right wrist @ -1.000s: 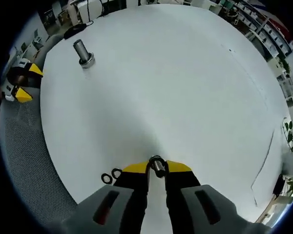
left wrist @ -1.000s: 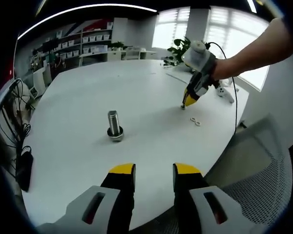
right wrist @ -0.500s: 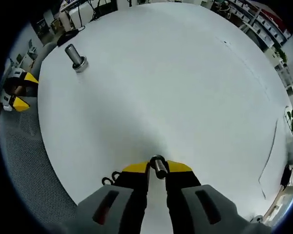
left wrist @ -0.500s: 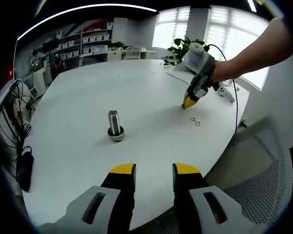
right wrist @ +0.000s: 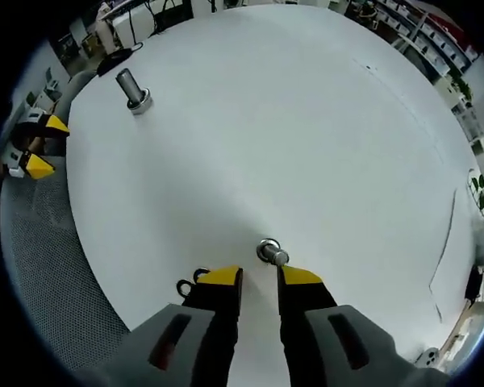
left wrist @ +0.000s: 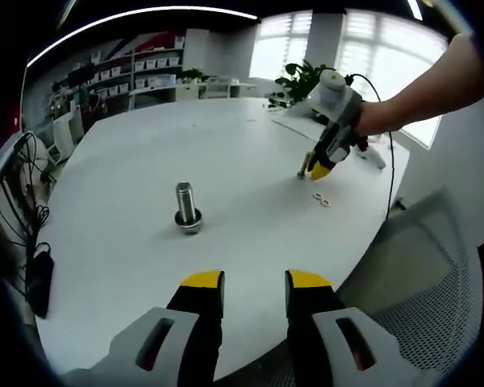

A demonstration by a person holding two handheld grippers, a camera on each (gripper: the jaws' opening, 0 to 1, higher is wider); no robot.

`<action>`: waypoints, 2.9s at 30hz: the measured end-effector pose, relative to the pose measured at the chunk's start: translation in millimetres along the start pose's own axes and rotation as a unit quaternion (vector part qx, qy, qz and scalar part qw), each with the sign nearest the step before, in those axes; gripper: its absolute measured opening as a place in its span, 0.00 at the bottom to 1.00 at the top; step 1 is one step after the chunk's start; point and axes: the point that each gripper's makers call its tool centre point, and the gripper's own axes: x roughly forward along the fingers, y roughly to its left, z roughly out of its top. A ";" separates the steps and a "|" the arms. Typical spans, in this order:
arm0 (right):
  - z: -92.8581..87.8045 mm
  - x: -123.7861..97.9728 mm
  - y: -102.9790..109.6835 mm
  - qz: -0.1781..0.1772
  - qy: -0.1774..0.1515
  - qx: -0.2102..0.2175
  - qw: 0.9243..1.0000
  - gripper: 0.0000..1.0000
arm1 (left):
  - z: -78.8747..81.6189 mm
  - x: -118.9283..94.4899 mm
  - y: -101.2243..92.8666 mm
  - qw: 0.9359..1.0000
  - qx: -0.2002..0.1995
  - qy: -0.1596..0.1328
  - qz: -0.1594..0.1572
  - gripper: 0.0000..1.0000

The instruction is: Place the washer onto the threaded stud by aligning its center hole with the stud, sliding it down to the base, and recovering from edge contact or off-axis alignment until the washer reaches the visible bottom stop.

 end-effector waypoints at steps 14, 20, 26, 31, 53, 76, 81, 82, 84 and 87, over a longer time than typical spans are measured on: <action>-0.3 -9.1 31.2 0.011 -0.040 0.024 0.999 0.22 | -0.2 -0.9 -3.4 1.000 0.004 -0.001 -0.005 0.28; -4.4 -7.5 45.4 0.019 -0.033 0.015 0.999 0.22 | 0.8 -1.9 -3.0 1.000 0.003 -0.003 -0.004 0.28; -10.3 -4.7 52.4 0.024 -0.024 0.017 0.999 0.22 | 0.7 -1.2 -3.0 1.000 0.004 -0.003 -0.005 0.28; -16.5 -1.4 55.3 0.024 -0.017 0.018 0.999 0.23 | 0.3 -1.2 -3.7 1.000 0.005 -0.002 -0.006 0.28; -27.8 5.4 65.7 0.021 -0.005 -0.006 1.000 0.21 | 0.5 -0.3 -3.1 1.000 0.000 -0.003 -0.006 0.28; -23.6 9.9 61.8 0.028 0.092 -0.053 0.994 0.15 | -1.8 0.9 -2.7 1.000 0.000 0.005 -0.004 0.27; -23.1 10.8 62.1 0.020 0.122 -0.053 0.991 0.16 | -2.1 1.1 -2.5 1.000 0.001 0.005 -0.004 0.27; -23.1 11.3 61.8 0.018 0.125 -0.051 0.991 0.16 | -2.1 1.1 -2.4 1.000 0.000 0.005 -0.003 0.27; -23.5 10.5 62.0 0.014 0.126 -0.046 0.991 0.15 | -2.6 1.3 -2.2 1.000 0.000 0.005 -0.003 0.27; -24.4 8.5 62.6 0.011 0.119 -0.044 0.992 0.15 | -1.7 0.4 -1.7 1.000 -0.001 0.004 -0.002 0.27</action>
